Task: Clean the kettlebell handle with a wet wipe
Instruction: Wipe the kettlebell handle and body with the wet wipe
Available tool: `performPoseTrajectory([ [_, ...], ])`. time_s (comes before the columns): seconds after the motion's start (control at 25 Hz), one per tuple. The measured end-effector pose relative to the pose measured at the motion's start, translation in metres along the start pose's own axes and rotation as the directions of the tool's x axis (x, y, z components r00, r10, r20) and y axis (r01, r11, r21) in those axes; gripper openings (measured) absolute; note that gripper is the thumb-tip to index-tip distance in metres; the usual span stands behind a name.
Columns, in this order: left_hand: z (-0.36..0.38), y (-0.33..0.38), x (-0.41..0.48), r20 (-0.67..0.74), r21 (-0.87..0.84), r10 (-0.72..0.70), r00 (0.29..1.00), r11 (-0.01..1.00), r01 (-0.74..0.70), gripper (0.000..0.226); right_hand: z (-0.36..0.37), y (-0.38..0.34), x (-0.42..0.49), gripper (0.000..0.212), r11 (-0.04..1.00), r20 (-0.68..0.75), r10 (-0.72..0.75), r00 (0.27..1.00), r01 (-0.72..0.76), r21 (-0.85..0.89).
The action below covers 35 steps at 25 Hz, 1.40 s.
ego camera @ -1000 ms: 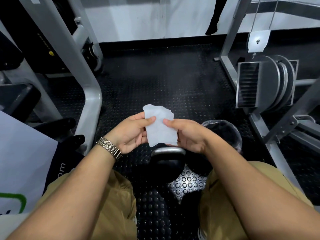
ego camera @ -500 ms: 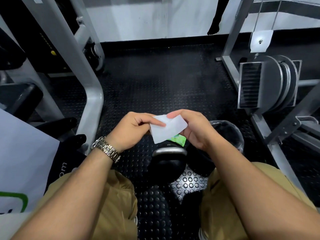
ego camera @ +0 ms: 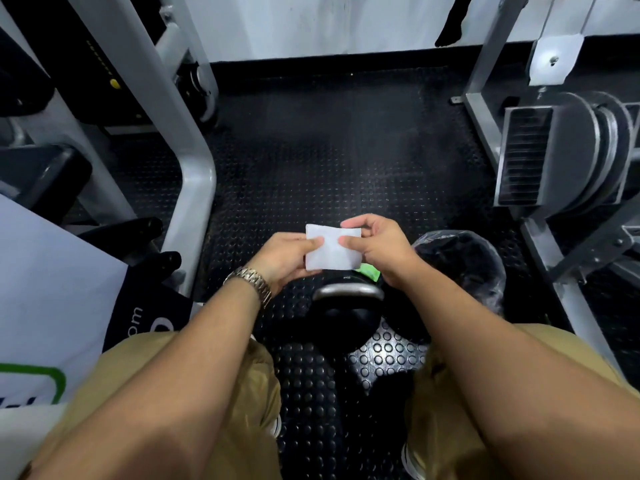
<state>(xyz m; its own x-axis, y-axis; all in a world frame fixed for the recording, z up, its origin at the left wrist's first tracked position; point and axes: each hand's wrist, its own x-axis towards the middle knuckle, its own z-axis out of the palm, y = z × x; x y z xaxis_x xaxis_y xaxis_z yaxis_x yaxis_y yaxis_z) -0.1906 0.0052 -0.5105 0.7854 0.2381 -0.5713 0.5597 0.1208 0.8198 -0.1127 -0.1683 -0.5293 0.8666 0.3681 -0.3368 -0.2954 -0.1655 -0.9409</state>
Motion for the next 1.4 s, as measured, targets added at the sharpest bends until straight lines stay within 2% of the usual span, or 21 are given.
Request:
performPoseTrajectory([
  [0.08,0.000,-0.009,0.015,-0.059,0.063,0.050,0.997,0.997,-0.046,0.019,0.007,0.019,0.013,0.025,0.993,-0.032,0.037,0.999,-0.040,-0.109],
  [0.2,0.002,-0.026,0.035,-0.072,0.181,0.086,0.994,0.981,-0.072,0.016,0.010,0.038,0.029,0.023,0.974,-0.033,0.063,0.997,-0.069,-0.217],
  [0.28,-0.001,-0.039,0.048,-0.113,0.379,0.151,0.982,0.920,-0.098,0.013,0.009,0.054,0.038,0.021,0.957,-0.089,0.058,0.994,-0.081,-0.280],
  [0.32,-0.004,-0.046,0.055,-0.147,0.491,0.183,0.972,0.867,-0.089,0.014,0.008,0.066,0.043,0.020,0.918,-0.106,0.066,0.992,-0.102,-0.384],
  [0.36,-0.007,-0.054,0.061,-0.190,0.561,0.183,0.965,0.826,-0.046,0.014,0.007,0.078,0.046,0.024,0.826,-0.090,0.094,0.991,-0.128,-0.549],
  [0.44,-0.011,-0.077,0.073,-0.233,0.554,0.090,0.968,0.831,0.056,0.018,0.013,0.103,0.045,0.047,0.534,-0.009,0.237,0.971,-0.138,-0.834],
  [0.52,-0.009,-0.104,0.086,-0.250,0.516,-0.010,0.968,0.845,0.142,0.022,0.024,0.122,0.042,0.073,0.297,0.044,0.324,0.945,-0.058,-0.953],
  [0.6,-0.004,-0.129,0.100,-0.249,0.520,-0.063,0.966,0.833,0.188,0.032,0.036,0.135,0.039,0.090,0.198,0.120,0.313,0.942,0.059,-0.979],
  [0.72,0.005,-0.158,0.125,-0.225,0.407,-0.237,0.945,0.859,0.312,0.041,0.047,0.149,0.047,0.094,0.199,0.155,0.350,0.924,0.089,-0.976],
  [0.76,0.007,-0.161,0.130,-0.194,0.309,-0.307,0.932,0.882,0.355,0.058,0.048,0.150,0.050,0.092,0.198,0.146,0.368,0.918,0.077,-0.977],
  [0.8,0.010,-0.164,0.135,-0.151,0.190,-0.382,0.912,0.894,0.406,0.073,0.048,0.150,0.053,0.091,0.178,0.134,0.389,0.911,0.068,-0.982],
  [0.84,0.011,-0.163,0.135,-0.083,0.045,-0.443,0.893,0.893,0.447,0.078,0.050,0.148,0.055,0.093,0.149,0.121,0.417,0.901,0.063,-0.987],
  [0.92,0.012,-0.159,0.136,0.035,-0.055,-0.460,0.887,0.886,0.461,0.076,0.054,0.144,0.058,0.099,0.101,0.097,0.457,0.884,0.057,-0.993],
  [1.04,0.018,-0.159,0.139,0.104,-0.114,-0.463,0.880,0.874,0.473,0.075,0.056,0.142,0.062,0.104,0.089,0.084,0.491,0.867,0.046,-0.995],
  [1.4,-0.001,-0.164,0.142,-0.035,-0.084,-0.410,0.912,0.910,0.406,0.081,0.050,0.138,0.055,0.106,0.152,0.129,0.442,0.887,0.068,-0.986],
])
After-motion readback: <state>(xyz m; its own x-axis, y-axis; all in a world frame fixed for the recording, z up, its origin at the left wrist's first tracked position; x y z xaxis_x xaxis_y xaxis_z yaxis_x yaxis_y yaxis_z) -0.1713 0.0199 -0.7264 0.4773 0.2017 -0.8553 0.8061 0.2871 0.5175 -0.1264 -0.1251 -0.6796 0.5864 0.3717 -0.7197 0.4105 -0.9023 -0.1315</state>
